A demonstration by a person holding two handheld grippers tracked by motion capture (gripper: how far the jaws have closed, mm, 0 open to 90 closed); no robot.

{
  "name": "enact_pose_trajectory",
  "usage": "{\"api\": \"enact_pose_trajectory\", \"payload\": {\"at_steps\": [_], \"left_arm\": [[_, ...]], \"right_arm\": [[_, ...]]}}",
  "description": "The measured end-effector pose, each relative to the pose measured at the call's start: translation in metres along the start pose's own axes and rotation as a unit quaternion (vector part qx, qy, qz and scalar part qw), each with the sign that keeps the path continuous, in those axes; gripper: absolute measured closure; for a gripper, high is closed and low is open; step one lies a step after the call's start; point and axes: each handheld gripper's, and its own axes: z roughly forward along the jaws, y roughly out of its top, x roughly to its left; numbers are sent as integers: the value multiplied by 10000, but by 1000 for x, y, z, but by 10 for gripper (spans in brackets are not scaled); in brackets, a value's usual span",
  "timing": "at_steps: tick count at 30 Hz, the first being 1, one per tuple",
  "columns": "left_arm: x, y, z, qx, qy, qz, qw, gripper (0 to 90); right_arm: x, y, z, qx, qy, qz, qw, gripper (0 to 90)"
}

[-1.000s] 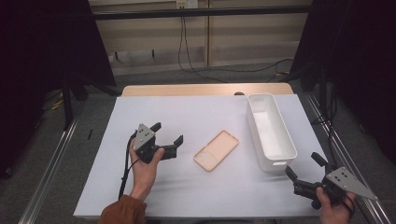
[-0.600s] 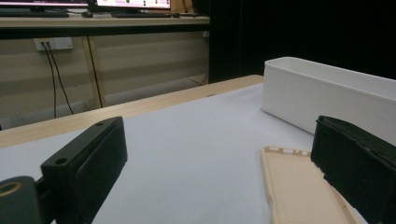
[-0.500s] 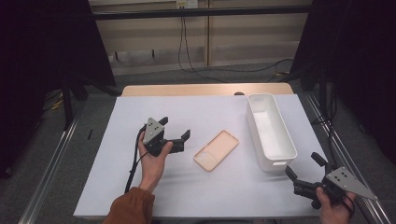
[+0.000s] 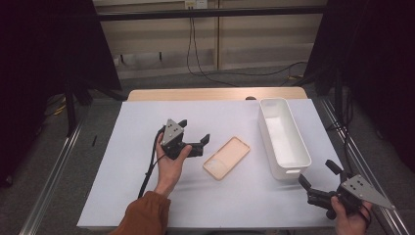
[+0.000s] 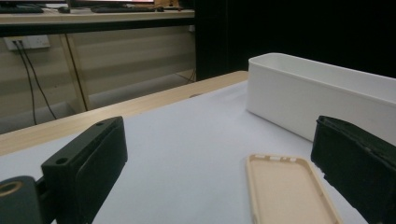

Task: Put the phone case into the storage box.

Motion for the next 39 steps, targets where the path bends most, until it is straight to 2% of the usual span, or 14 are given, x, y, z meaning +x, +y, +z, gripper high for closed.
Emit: {"api": "enact_pose_trajectory", "payload": {"at_steps": [9, 13, 15, 19, 23, 24, 26, 28, 31, 35, 39], "left_arm": [[-6, 2, 23, 71, -109, 94, 9999, 29], [-6, 4, 29, 103, -164, 2, 9998, 29], [-7, 5, 33, 133, -101, 54, 9998, 29], [-8, 6, 39, 134, -114, 68, 9998, 36], [-8, 6, 42, 130, -167, -5, 9998, 108], [-8, 6, 43, 134, -202, -17, 9997, 151], [-8, 6, 45, 160, -162, 37, 9997, 207], [-8, 5, 46, 163, -266, -103, 9995, 251], [-7, 5, 48, 208, -247, -35, 9995, 336], [-7, 4, 50, 254, -360, -63, 9990, 454], [-9, 4, 50, 271, -367, -80, 9989, 553]], "right_arm": [[0, 0, 0, 1, 11, 14, 10000, 4], [0, 0, 0, 6, 8, 19, 10000, 3], [0, 0, 0, 3, 11, 13, 10000, 3], [0, -1, 0, 8, 15, 27, 10000, 3], [0, -1, 0, 18, 25, 20, 10000, 3], [0, -1, 0, 17, 27, 20, 10000, 3], [0, -1, 0, 22, 31, 18, 10000, 3], [0, -1, 0, 17, 24, 26, 10000, 4], [0, -1, -1, 18, 10, 32, 10000, 4], [0, -1, -1, 23, 7, 26, 10000, 4], [0, -1, -1, 24, 18, 21, 10000, 5]]}}
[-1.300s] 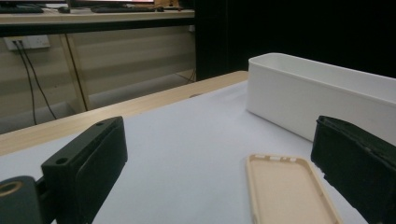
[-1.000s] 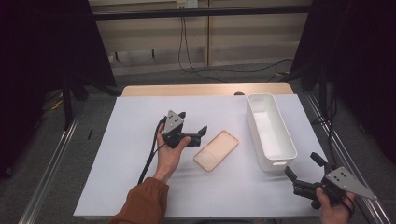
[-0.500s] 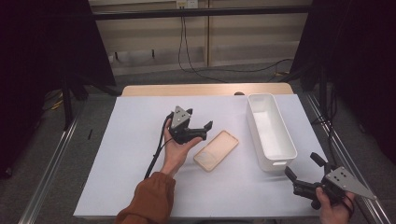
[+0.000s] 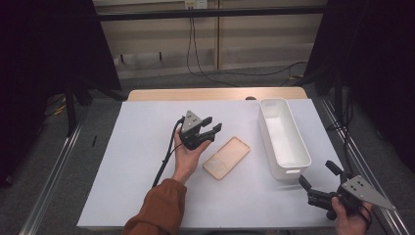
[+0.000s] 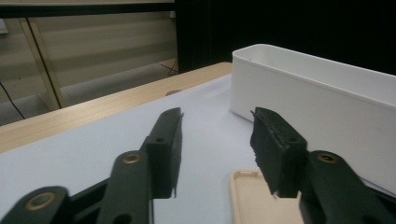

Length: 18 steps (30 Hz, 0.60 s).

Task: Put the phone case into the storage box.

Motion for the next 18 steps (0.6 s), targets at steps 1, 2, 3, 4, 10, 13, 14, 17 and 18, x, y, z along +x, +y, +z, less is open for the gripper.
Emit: {"api": "enact_pose_trajectory", "payload": {"at_steps": [1, 2, 3, 4, 10, 13, 14, 17, 18], "left_arm": [[0, 0, 0, -10, -9, 15, 10000, 576], [-1, 1, 0, -11, -48, -10, 10000, 595], [-1, 1, 1, -26, -63, -9, 10000, 599], [-1, 1, 1, -31, -75, 7, 10000, 628], [-2, 3, 3, -71, -282, -32, 9996, 775], [-3, 3, 5, -43, -395, -87, 9992, 847], [-3, 4, 5, -22, -414, -102, 9991, 871], [-3, 3, 7, 41, -442, -153, 9989, 900], [-3, 3, 7, 56, -455, -190, 9988, 900]], "right_arm": [[0, 0, 0, -3, -4, -4, 10000, 5], [0, 0, 0, -5, 1, -5, 10000, 5], [0, 0, 0, -4, -5, 3, 10000, 5], [0, 0, 0, -2, -3, 0, 10000, 5], [0, 0, 0, 0, 2, 0, 10000, 5], [0, 0, 0, 1, 0, -3, 10000, 5], [0, 0, 0, 1, 5, -4, 10000, 5], [0, 0, 0, 0, 0, 2, 10000, 5], [0, 0, 0, 3, -3, 1, 10000, 5]]}}
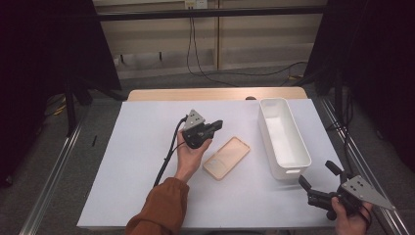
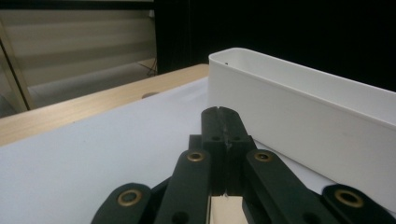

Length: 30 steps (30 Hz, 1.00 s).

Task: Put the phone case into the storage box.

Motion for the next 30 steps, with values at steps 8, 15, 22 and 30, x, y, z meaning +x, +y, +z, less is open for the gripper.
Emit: {"api": "enact_pose_trajectory", "payload": {"at_steps": [8, 15, 22, 30], "left_arm": [[1, 0, 7, 457, -78, -240, 9986, 900], [-1, 4, 9, 771, -67, -458, 9959, 900], [0, 3, 17, 1143, 28, -559, 9919, 900], [-6, 2, 31, 1590, 174, -636, 9851, 900]], "right_arm": [[0, 0, 0, 1, 7, 3, 10000, 5], [0, 0, 0, 4, 19, 6, 10000, 5], [0, 0, 0, 7, 23, 19, 10000, 4], [-1, -1, 0, 11, 19, 23, 10000, 4]]}}
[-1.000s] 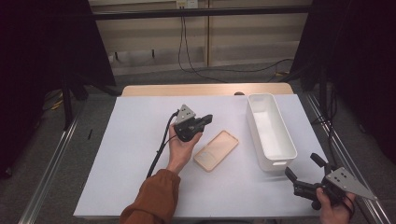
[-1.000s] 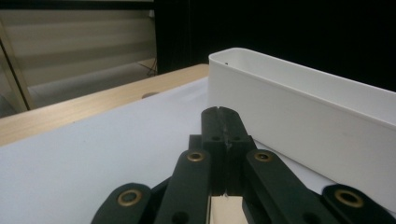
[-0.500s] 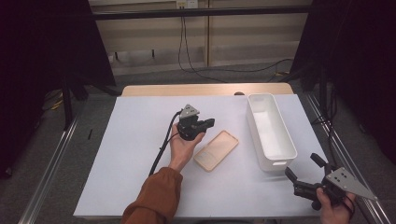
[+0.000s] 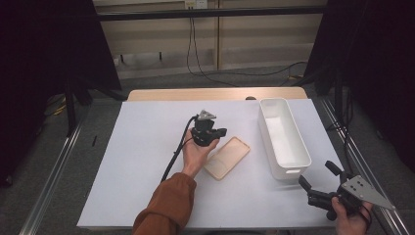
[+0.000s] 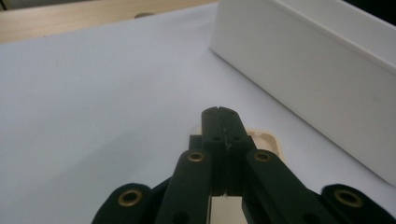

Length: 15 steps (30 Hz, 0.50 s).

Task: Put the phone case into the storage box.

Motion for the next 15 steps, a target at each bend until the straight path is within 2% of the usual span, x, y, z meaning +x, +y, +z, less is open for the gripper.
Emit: {"api": "enact_pose_trajectory", "payload": {"at_steps": [1, 3, 4, 6, 8, 9, 11, 15], "left_arm": [[-1, 0, 2, 52, 82, -47, 9999, 900], [-1, 1, 5, 163, 68, -112, 9998, 900], [-2, 1, 7, 226, 162, -66, 9996, 900], [-2, 1, 10, 306, 117, -74, 9994, 900], [-3, 0, 14, 435, 288, -34, 9986, 900], [-2, 0, 16, 469, 234, -79, 9986, 900], [-2, -1, 19, 553, 282, -24, 9981, 900], [-2, -3, 26, 652, 360, -98, 9972, 900]], "right_arm": [[0, 0, 0, 3, 1, 3, 10000, 4], [0, 0, 0, -3, 2, 7, 10000, 4], [0, 0, 0, 6, 5, -3, 10000, 4], [0, 0, 0, 2, 8, -6, 10000, 4], [0, 0, 0, 5, 6, -8, 10000, 4], [0, 0, 0, 6, 8, -5, 10000, 4], [0, 0, 0, 8, 10, -7, 10000, 4], [0, 0, 0, 7, 11, -5, 10000, 4]]}}
